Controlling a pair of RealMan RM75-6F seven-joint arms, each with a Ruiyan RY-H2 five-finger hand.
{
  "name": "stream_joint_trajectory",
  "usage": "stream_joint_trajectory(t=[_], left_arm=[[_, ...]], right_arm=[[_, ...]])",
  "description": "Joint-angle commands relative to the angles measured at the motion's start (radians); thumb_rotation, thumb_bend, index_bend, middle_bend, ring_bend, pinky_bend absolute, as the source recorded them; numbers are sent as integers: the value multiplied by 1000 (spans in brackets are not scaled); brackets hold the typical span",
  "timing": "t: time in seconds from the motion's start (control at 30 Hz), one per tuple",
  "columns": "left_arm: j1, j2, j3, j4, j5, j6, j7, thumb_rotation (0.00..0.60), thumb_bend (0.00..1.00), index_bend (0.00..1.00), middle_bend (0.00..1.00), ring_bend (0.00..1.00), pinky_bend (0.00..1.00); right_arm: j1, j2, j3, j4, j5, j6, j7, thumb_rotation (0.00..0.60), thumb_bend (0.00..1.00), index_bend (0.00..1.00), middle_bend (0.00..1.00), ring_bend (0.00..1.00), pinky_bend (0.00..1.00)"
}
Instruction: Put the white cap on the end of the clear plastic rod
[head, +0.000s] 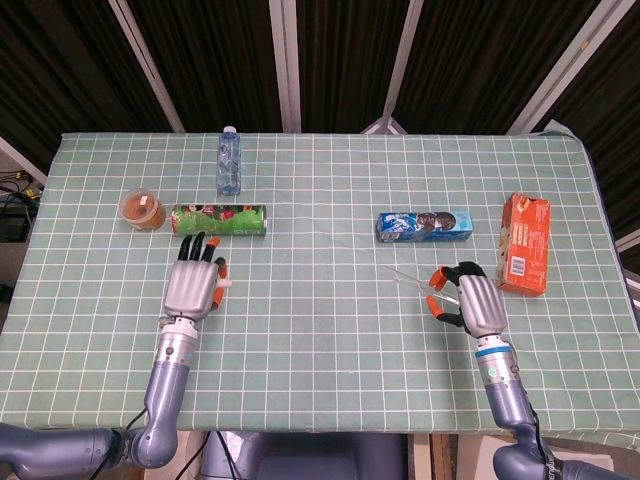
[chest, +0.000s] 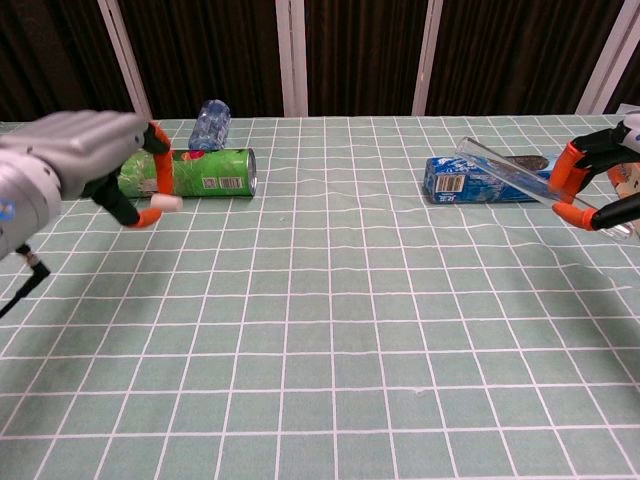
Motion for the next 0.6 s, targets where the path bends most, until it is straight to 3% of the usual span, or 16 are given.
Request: stream_joint_trajectory(t=[0.03,0.3,0.6], left_arm=[[-51,41,-56,-47,-6,-17,47,600,524,552,133,0,0],[-204,85,-183,-75,-69,-88,147,600,524,557,137,0,0],[-351,102,-214,-11,-111,-142,211,600,524,568,143,0,0]], right_arm=[[13,9,17,-22,5,1,-24,600,602,780,587,381,216],[71,21,70,-113,39,-9,-160,600,604,786,595,381,216],[143,-18,113,-174,166,5,-390,600,607,786,595,381,216]])
